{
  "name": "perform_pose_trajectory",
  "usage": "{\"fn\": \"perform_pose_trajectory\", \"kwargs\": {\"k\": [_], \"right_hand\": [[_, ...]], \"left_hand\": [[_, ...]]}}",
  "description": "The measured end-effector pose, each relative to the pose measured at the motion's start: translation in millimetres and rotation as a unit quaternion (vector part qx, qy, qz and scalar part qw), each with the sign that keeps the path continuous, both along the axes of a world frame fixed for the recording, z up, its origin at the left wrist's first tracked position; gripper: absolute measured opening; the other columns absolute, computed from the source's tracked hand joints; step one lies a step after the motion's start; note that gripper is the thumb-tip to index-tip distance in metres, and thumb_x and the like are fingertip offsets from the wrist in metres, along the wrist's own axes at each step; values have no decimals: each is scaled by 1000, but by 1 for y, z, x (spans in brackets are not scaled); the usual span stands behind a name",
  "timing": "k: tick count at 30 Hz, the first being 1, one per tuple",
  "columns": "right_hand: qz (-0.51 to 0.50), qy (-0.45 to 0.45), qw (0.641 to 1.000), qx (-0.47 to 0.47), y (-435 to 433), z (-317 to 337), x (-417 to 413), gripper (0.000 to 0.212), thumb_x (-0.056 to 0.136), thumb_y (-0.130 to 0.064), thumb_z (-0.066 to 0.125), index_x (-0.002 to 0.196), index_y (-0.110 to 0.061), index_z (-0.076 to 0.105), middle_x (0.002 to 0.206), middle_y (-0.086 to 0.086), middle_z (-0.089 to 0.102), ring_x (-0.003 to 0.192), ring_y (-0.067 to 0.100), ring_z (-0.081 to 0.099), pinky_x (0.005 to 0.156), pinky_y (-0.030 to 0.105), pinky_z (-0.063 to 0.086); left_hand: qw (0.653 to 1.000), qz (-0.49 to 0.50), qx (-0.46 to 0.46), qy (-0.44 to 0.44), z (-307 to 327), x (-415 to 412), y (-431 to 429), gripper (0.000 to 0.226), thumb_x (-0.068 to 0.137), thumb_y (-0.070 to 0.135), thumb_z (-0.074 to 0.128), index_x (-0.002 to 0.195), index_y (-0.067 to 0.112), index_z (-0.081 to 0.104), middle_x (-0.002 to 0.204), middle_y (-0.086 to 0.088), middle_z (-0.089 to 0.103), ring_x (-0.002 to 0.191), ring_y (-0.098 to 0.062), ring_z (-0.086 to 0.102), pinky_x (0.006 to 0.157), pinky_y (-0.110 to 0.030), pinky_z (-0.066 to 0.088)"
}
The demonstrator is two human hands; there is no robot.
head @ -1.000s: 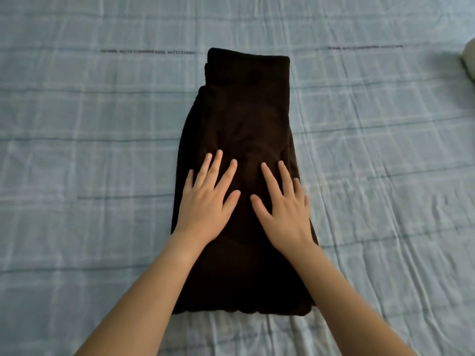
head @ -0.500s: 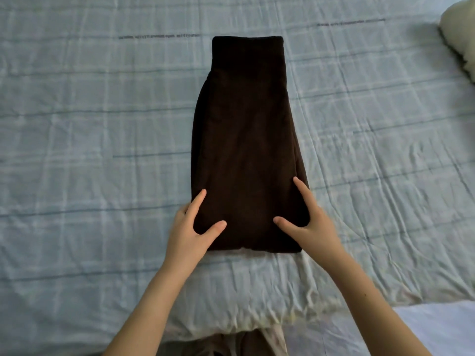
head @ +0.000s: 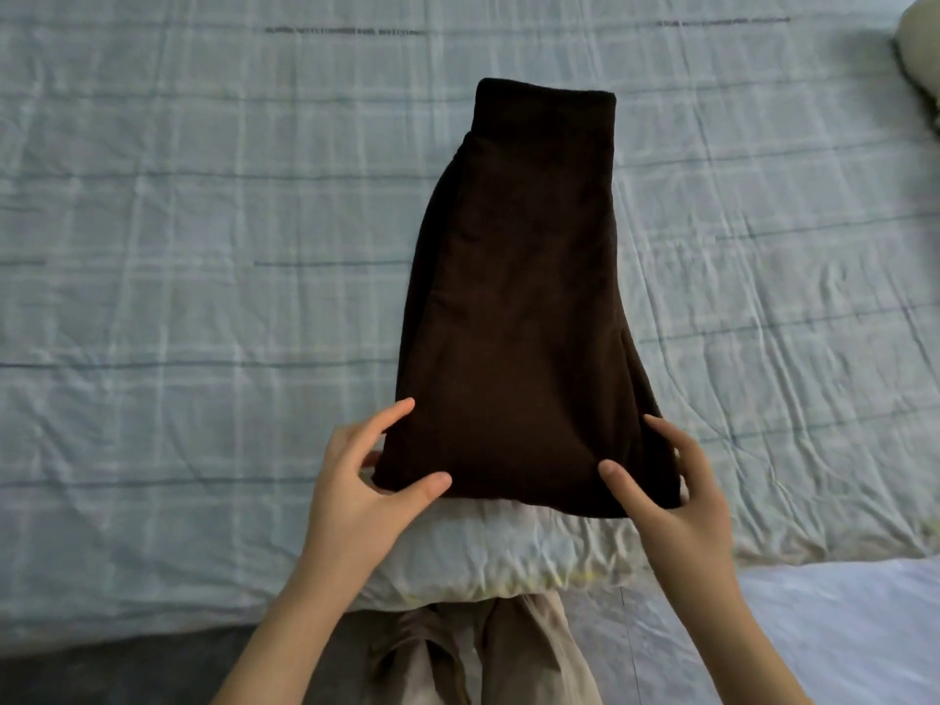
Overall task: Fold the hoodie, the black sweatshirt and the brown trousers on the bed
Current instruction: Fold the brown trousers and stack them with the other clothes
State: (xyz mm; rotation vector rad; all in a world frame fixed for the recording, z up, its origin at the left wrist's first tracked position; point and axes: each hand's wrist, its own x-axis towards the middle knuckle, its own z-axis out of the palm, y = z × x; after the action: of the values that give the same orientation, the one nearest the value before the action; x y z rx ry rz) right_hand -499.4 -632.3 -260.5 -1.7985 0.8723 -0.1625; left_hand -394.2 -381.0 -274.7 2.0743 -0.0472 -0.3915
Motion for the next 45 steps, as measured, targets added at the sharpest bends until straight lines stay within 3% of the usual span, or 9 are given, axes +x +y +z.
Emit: {"fn": "perform_pose_trajectory", "kwargs": {"k": [5,8,10,12,14,17,21,38,45], "right_hand": [[-62,-108,991,-57,-19,50,57,37,79,-41,79,110,-47,60,127,-7,49,103,-3,60,72,6,51],[-53,-202,977,-49,-30,60,110,46,77,-40,78,116,-43,56,135,-7,40,116,7,59,86,15,54],[-8,-230,971,-63,-37,54,147,56,79,-23,82,124,-39,52,141,-7,38,128,13,53,104,28,49],[59,-213,966,-133,-42,37,182,60,81,-18,81,131,-34,50,149,-6,35,138,13,42,112,30,39],[122,-147,950,-247,-48,16,214,59,85,-34,74,139,-30,50,158,-6,31,145,20,34,117,35,33],[173,-56,911,-371,-58,-14,249,59,94,-52,49,148,-30,45,162,1,29,149,41,21,125,44,9],[180,4,892,-413,-74,-42,283,59,97,-54,32,152,-33,40,161,6,31,141,45,28,122,50,15],[165,23,900,-403,-89,-81,334,57,93,-52,39,148,-37,41,154,5,38,128,34,24,114,55,31],[135,8,904,-406,-83,-75,328,59,94,-49,40,151,-32,43,156,3,41,136,41,25,117,51,29]], "left_hand": [[988,39,-110,-99,55,63,-35,57,58,48,79,113,46,65,106,16,47,102,2,55,78,-7,49],[977,52,-157,-132,59,118,-67,64,62,31,85,122,29,61,112,13,44,99,3,60,81,-6,49],[977,60,-138,-149,51,155,-90,72,65,18,88,129,21,55,118,9,42,98,5,61,82,-5,47],[978,82,-114,-155,42,187,-113,82,70,12,86,140,13,45,126,2,37,107,-4,59,88,-6,46],[974,71,-78,-200,28,205,-136,80,78,15,81,146,14,39,135,-6,30,122,-20,47,104,-17,42],[946,1,113,-305,-1,214,-165,59,93,43,52,148,25,41,154,-18,19,133,-35,26,110,-41,35],[919,-56,278,-273,-32,239,-181,61,99,52,24,155,27,22,162,-15,12,132,-45,26,111,-48,32],[920,-70,319,-216,-67,290,-199,58,100,51,20,154,31,23,156,-13,30,117,-37,38,100,-44,42],[921,-34,312,-229,-67,283,-197,57,97,53,24,153,40,22,161,0,23,143,-42,20,109,-60,29]]}}
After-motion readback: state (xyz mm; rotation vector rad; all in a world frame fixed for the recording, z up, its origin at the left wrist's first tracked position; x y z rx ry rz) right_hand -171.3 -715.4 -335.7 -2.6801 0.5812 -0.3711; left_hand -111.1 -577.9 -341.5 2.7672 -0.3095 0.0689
